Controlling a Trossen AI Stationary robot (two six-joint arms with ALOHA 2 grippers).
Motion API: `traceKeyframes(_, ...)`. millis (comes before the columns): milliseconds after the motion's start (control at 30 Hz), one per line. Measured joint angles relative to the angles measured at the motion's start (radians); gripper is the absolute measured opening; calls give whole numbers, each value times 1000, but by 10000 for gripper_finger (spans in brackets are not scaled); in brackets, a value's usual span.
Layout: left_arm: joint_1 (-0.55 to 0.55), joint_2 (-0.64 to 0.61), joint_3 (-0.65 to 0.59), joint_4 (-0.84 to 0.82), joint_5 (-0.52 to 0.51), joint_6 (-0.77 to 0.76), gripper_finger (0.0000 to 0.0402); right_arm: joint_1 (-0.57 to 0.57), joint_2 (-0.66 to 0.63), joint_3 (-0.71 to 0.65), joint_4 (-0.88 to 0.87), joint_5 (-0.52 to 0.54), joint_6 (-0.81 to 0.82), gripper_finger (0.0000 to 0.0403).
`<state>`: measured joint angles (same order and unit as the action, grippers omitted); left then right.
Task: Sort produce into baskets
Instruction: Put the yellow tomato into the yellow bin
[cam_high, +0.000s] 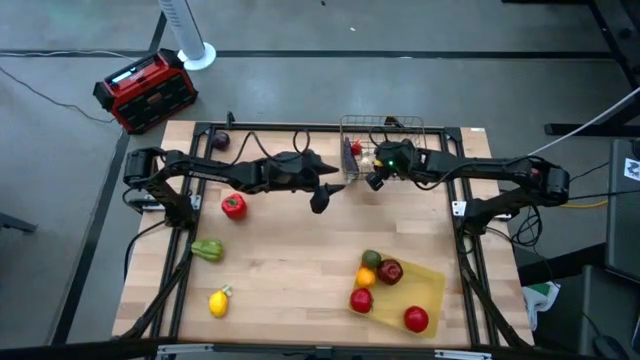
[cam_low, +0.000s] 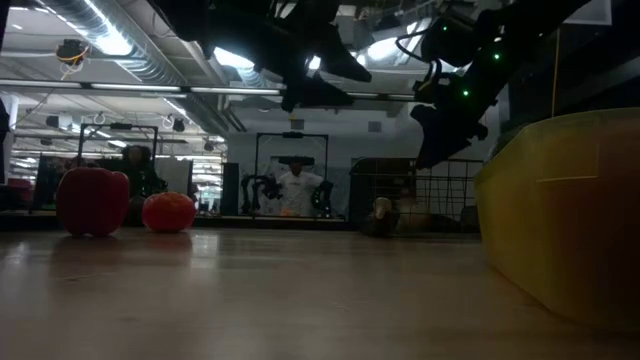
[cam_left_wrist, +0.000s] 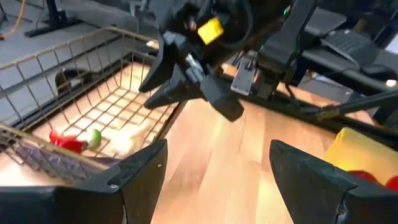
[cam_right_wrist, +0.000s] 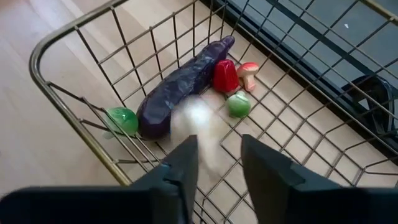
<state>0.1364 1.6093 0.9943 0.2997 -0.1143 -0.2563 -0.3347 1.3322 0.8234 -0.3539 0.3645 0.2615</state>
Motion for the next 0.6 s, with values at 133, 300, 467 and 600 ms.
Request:
traceKeyframes(133,1,0,0,-23,0,0,279,0,2,0,0,0,0,176)
traceKeyframes(300,3,0,0,-29,0,1,279,0,2,0,1,1,2,228)
traceKeyframes(467,3,0,0,-29,0,1,279,0,1,0,1,1,2,261)
traceKeyframes(600,3,0,0,-30,0,1,279,0,1,0,1,1,2,270)
